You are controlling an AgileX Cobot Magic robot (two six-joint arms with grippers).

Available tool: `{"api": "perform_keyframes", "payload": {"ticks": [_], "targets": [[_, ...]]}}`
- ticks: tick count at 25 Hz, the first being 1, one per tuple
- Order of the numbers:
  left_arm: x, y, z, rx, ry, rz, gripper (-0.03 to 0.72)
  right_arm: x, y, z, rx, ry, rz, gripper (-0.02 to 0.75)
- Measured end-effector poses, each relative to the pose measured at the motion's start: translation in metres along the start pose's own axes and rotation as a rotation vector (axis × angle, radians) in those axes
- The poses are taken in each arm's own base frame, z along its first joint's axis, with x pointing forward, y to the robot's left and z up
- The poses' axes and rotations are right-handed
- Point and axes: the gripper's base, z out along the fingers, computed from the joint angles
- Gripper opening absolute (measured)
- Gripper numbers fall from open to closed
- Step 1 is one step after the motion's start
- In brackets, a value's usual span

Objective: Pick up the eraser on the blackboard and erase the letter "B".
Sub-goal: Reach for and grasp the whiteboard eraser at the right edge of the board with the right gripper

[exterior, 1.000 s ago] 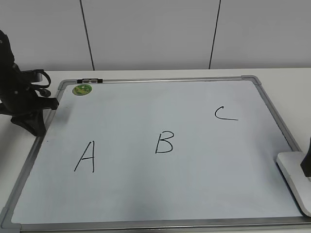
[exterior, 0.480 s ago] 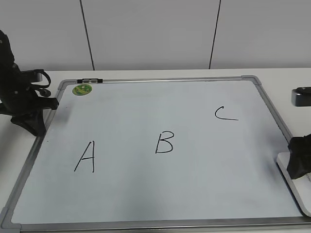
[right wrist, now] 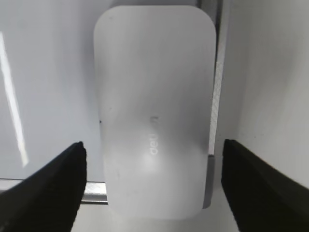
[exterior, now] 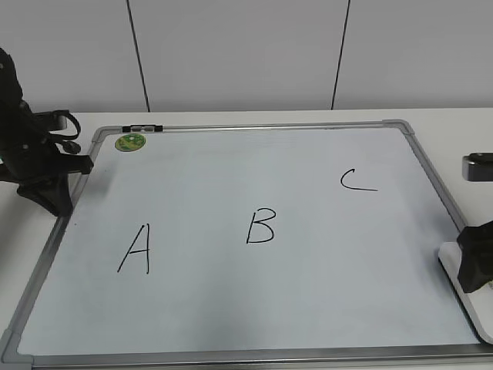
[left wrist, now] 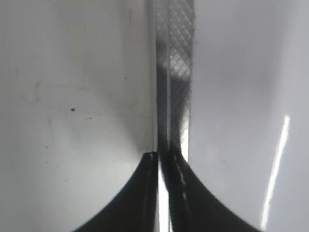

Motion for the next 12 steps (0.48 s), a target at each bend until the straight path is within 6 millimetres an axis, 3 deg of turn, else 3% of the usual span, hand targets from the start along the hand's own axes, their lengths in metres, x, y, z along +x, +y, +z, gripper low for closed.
{"api": "perform_keyframes", "payload": {"ticks": [12], "targets": [[0.000,0.000,0.000,0.004,0.000,-0.004,0.043,-0.007,-0.001,0.019,-0.003,0.024,-0.003,0.643]]}}
